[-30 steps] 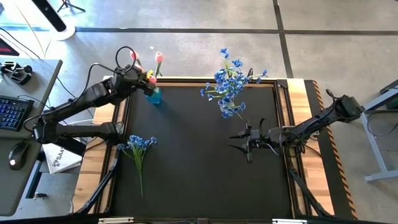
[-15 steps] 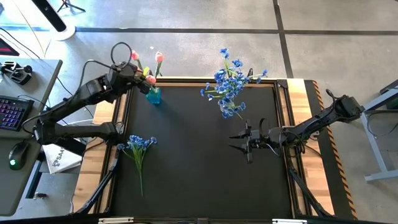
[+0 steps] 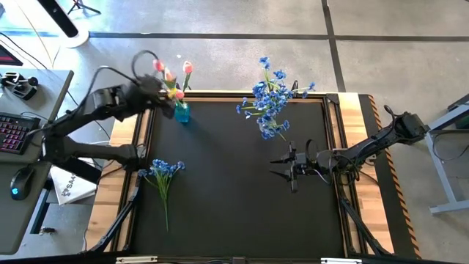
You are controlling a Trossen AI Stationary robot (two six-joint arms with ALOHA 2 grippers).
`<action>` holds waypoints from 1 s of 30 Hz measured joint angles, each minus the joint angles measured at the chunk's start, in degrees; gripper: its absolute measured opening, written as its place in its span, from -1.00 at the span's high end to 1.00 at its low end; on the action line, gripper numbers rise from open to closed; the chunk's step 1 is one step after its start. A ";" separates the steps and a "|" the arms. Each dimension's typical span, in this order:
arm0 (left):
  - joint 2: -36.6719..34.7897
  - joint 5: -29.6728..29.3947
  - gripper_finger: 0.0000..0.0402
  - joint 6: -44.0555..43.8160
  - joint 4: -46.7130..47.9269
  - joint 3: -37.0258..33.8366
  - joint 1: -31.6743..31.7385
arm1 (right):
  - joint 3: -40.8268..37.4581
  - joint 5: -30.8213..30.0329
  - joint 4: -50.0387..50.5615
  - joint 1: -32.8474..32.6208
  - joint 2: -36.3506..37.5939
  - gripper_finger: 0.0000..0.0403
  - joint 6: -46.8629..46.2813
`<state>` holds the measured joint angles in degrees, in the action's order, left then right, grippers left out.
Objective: Sort flowers into vase by color
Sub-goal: Put the blue flowers into the transparent flower vase
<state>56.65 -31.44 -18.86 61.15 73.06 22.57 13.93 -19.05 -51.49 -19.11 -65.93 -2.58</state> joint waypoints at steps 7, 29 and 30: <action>8.06 4.81 -0.12 -22.28 14.67 0.28 -16.42 | 0.00 -0.02 -0.02 0.00 0.00 0.26 -0.01; 42.77 27.38 0.02 -104.11 14.88 0.17 -72.47 | 0.00 -0.26 0.38 0.00 0.00 0.26 3.64; 44.00 27.38 0.01 -106.51 15.27 0.07 -73.29 | 0.00 -0.26 0.35 0.00 0.00 0.26 4.01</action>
<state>100.64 -4.05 -125.38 76.42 73.13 -50.72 13.93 -19.31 -51.14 -19.11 -65.93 1.43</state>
